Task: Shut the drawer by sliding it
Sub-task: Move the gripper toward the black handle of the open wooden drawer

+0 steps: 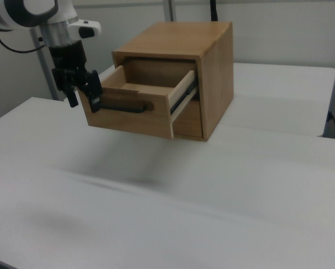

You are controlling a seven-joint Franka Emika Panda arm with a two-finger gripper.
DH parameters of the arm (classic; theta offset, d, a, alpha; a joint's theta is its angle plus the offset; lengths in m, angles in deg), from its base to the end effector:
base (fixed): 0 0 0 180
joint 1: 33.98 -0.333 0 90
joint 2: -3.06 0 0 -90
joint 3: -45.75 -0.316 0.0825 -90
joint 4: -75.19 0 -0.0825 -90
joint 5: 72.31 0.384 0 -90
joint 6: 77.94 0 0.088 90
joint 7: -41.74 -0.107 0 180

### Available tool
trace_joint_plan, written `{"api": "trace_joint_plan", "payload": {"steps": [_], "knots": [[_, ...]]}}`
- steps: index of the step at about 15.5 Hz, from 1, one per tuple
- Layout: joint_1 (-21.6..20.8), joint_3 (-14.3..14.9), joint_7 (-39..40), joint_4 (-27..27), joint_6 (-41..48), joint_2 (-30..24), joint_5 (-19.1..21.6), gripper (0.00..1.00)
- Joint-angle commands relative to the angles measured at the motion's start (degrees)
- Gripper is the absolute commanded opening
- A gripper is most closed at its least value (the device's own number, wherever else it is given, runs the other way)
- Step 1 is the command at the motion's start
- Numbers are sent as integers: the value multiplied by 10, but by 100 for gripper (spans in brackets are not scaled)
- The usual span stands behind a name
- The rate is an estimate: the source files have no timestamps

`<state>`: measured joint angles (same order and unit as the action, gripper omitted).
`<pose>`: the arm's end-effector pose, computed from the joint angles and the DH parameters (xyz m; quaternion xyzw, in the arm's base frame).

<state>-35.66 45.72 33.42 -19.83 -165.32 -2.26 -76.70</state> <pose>0.5200 0.0070 0.6296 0.9973 -0.0586 -0.0168 0.0399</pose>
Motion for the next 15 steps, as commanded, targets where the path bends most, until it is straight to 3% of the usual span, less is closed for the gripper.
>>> {"api": "trace_joint_plan", "payload": {"steps": [1,4,6,10,15], "knots": [[0,1,23,13,20,4,-7,57],[1,1,41,13,20,5,-4,28],[0,1,43,13,16,9,0,17],[-3,1,61,12,-2,29,3,10],[0,1,109,13,-124,100,25,9]]}}
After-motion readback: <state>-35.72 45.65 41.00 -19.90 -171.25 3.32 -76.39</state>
